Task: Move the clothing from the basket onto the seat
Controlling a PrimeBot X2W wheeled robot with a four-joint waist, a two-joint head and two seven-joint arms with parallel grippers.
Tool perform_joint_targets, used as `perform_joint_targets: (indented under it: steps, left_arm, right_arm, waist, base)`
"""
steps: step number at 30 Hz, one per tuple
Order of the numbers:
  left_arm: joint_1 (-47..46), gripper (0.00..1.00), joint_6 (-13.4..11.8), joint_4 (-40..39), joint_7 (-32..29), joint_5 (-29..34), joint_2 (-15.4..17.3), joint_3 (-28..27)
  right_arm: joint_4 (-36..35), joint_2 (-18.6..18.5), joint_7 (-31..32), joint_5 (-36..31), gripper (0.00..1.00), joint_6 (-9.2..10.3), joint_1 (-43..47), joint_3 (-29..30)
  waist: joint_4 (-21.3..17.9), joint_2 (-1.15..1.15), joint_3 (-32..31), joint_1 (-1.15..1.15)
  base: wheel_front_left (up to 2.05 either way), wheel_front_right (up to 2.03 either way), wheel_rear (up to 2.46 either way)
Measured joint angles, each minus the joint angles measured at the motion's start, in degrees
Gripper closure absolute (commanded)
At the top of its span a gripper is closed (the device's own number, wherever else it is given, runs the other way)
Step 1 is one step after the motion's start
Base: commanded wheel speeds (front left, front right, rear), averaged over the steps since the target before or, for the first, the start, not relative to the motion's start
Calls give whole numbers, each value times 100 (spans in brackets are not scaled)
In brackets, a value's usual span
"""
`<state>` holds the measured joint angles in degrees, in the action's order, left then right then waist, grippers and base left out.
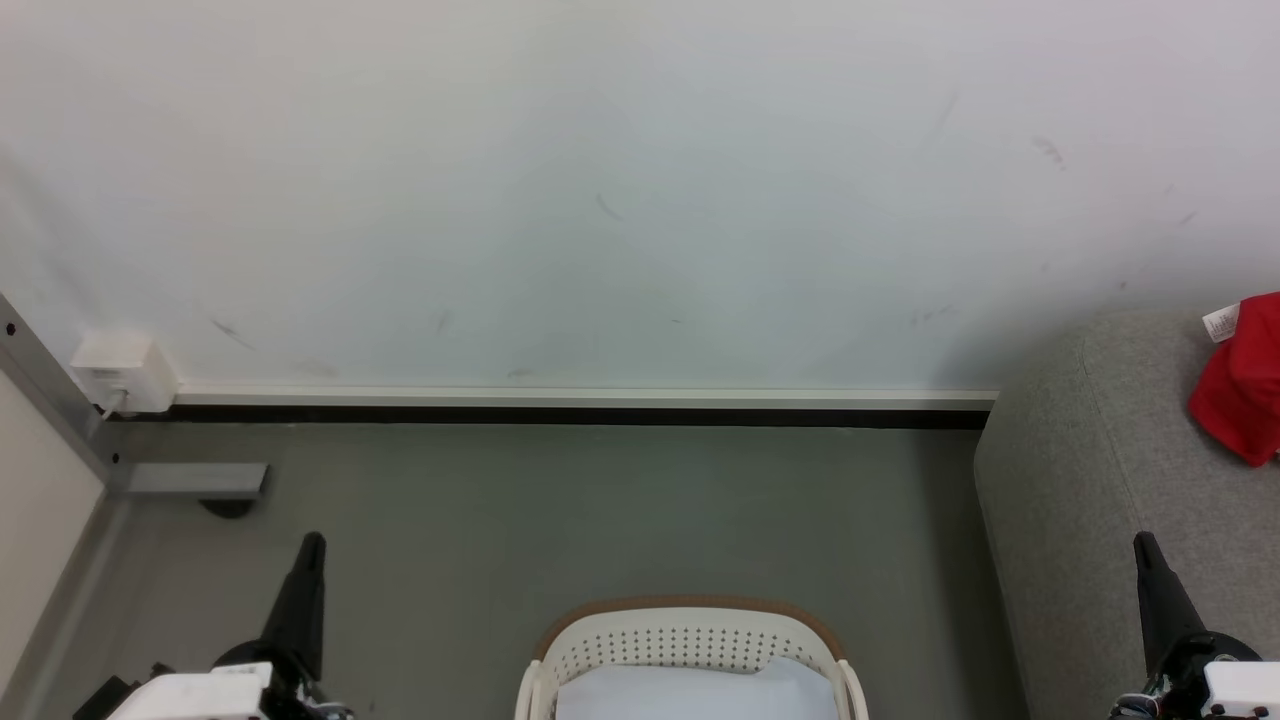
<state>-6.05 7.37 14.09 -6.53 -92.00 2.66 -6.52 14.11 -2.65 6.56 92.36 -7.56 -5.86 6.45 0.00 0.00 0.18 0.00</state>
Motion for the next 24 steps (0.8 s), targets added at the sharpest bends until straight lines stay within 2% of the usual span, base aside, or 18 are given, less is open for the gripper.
perform_joint_targets:
  steps: [24]
  left_arm:
    - [0, 100, 0, 0, -1, 0, 0, 0]
  right_arm:
    - [0, 0, 0, 0, 100, 0, 0, 0]
  waist:
    - [0, 0, 0, 0]
  base:
    - [0, 0, 0]
